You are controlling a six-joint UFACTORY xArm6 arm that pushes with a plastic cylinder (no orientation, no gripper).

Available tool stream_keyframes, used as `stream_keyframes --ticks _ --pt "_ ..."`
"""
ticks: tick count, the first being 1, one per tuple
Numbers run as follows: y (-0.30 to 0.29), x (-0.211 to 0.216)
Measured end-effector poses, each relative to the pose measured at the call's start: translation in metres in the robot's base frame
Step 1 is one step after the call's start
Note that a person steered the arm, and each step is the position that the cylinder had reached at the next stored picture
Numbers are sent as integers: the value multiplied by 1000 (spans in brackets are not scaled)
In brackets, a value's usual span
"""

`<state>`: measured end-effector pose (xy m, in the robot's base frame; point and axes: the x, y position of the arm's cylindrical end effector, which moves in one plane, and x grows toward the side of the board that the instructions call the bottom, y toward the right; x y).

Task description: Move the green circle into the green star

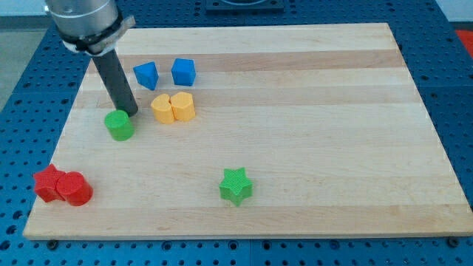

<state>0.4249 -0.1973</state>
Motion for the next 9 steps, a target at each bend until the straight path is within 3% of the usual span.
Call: stream_keyframes --ticks 3,5,6,9 --pt "-28 7" --pt "73 56" --pt "62 55" --pt "-53 40"
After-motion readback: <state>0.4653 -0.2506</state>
